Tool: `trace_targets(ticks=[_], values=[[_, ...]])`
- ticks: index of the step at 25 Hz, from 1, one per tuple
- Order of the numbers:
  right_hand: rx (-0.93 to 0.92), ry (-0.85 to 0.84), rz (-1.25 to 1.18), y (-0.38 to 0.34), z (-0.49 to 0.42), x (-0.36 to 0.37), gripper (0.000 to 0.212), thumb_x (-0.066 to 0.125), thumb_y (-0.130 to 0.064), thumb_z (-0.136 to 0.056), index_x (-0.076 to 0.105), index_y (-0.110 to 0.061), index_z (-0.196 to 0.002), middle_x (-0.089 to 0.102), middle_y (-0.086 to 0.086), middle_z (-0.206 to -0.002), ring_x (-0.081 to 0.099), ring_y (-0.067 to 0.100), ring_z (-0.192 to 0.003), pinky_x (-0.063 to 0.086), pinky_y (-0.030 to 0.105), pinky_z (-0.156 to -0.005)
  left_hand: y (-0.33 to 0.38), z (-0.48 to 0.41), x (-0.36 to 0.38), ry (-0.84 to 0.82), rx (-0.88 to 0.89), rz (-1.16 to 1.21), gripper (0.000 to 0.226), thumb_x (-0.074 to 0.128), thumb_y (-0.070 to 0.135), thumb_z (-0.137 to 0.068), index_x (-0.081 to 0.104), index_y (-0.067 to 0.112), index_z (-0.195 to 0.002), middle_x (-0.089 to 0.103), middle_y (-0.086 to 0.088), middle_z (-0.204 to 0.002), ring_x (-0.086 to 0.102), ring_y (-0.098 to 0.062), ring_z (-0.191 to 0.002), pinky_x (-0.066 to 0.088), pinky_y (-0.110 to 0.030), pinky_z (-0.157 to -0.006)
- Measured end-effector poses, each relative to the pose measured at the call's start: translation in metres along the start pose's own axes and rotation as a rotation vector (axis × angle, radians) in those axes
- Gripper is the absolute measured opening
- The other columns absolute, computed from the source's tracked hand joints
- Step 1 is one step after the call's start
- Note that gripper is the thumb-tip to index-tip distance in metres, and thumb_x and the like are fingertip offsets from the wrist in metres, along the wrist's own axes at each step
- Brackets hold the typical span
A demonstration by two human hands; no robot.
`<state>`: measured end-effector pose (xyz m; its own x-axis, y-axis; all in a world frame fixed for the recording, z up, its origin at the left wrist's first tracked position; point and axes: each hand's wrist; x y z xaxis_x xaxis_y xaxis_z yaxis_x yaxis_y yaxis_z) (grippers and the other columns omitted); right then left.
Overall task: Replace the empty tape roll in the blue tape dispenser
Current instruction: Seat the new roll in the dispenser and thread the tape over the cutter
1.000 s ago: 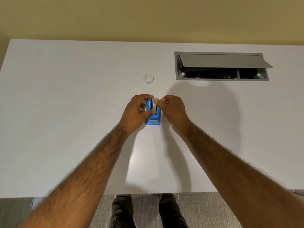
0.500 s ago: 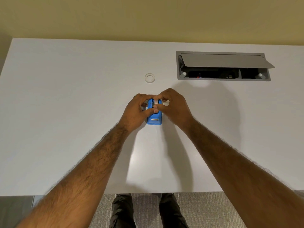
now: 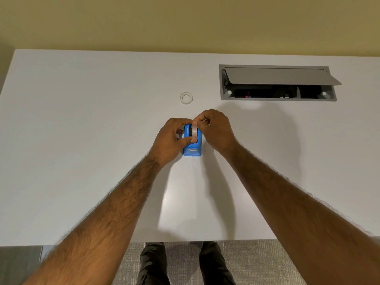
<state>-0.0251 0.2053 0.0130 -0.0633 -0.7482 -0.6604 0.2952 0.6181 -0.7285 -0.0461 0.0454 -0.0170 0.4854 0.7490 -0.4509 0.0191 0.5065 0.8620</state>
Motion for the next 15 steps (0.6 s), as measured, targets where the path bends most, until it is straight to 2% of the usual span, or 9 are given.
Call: trace_targets(ticks=[3,5,9,12,15], values=[[-0.004,-0.034,-0.058,0.006,0.004,-0.004,0.012,0.062,-0.018,-0.089,0.070,-0.009,-0.091,0.070,0.007,-0.095,0.062,0.017,-0.083,0.047,0.019,-0.075,-0.001,-0.001,-0.001,-0.003,0.003,-0.002,0.048,0.081,0.026,-0.082,0.063,0.025,-0.126,0.061,0.004,-0.123,0.062,-0.016,-0.105,0.045,-0.016,-0.084],[-0.005,-0.054,-0.122,0.010,0.008,-0.006,0.009,0.067,-0.017,-0.084,0.069,-0.013,-0.092,0.069,0.003,-0.097,0.061,0.013,-0.085,0.046,0.016,-0.075,-0.002,-0.001,0.000,-0.007,0.006,-0.003,0.051,0.083,0.025,-0.080,0.062,0.024,-0.127,0.060,0.005,-0.123,0.061,-0.015,-0.105,0.044,-0.014,-0.083],[-0.032,-0.041,-0.112,0.011,0.011,-0.004,0.010,0.069,-0.014,-0.082,0.068,-0.010,-0.092,0.067,0.005,-0.096,0.058,0.012,-0.083,0.043,0.012,-0.074,-0.003,0.000,-0.001,-0.035,0.012,-0.012,0.058,0.085,0.029,-0.078,0.061,0.024,-0.131,0.059,0.005,-0.126,0.061,-0.014,-0.108,0.045,-0.015,-0.086],[-0.039,-0.011,-0.138,0.009,0.014,-0.003,0.007,0.068,-0.013,-0.083,0.068,-0.008,-0.089,0.068,0.010,-0.095,0.058,0.016,-0.083,0.046,0.021,-0.078,-0.001,0.000,-0.003,-0.052,0.022,-0.009,0.055,0.080,0.033,-0.084,0.060,0.023,-0.134,0.060,0.001,-0.128,0.061,-0.016,-0.109,0.046,-0.019,-0.089],[-0.024,0.025,-0.136,0.008,0.015,-0.003,0.008,0.066,-0.015,-0.086,0.068,-0.008,-0.086,0.068,0.011,-0.092,0.060,0.018,-0.082,0.048,0.027,-0.079,0.001,-0.001,-0.002,-0.043,0.026,-0.029,0.047,0.077,0.032,-0.087,0.062,0.022,-0.131,0.062,0.002,-0.125,0.060,-0.016,-0.108,0.043,-0.016,-0.087]])
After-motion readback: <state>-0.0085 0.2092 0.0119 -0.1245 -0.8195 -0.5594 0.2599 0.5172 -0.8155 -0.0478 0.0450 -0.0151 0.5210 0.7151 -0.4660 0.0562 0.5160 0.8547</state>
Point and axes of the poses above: each hand's wrist, its own z-axis away from the middle knuckle, its own x-axis out of the palm, y = z × x
